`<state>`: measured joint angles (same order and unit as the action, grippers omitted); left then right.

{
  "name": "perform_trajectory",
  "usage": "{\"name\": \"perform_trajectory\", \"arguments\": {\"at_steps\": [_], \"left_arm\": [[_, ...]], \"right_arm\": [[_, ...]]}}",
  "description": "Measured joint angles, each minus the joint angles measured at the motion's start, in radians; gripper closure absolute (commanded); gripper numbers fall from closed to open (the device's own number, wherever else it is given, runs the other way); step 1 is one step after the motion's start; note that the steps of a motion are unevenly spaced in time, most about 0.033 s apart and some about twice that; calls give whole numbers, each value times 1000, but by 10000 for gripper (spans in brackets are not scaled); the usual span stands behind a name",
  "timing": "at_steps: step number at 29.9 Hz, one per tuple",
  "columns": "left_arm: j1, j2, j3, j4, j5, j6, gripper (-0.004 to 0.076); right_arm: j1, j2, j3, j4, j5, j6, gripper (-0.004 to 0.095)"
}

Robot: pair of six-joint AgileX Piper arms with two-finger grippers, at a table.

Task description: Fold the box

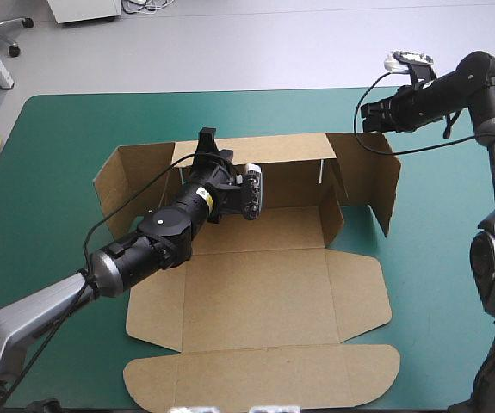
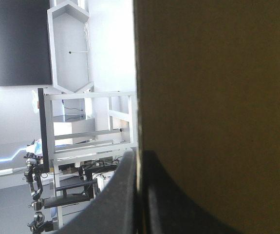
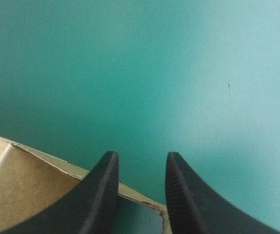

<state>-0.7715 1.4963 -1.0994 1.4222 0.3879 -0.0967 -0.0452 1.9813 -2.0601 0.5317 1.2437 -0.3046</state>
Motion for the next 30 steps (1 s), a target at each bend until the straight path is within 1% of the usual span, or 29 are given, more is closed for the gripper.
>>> {"name": "perform_trajectory", "arguments": {"at_steps": [8,17,23,25,30], "left_arm": [[0,1,0,0,6,-3,738],[0,1,0,0,12,-3,738],[0,1,0,0,12,-5,738],[0,1,0,0,12,-6,738],[0,1,0,0,12,-12,738]], "right_arm": [[-7,-45,100,37,-44,-14,600],[-7,-196,327,60,-43,-86,600],[-7,-324,406,69,-67,-109,600],[-7,-362,440,81,-75,-117,614],[-7,-438,562,91,-155,-163,639]]}}
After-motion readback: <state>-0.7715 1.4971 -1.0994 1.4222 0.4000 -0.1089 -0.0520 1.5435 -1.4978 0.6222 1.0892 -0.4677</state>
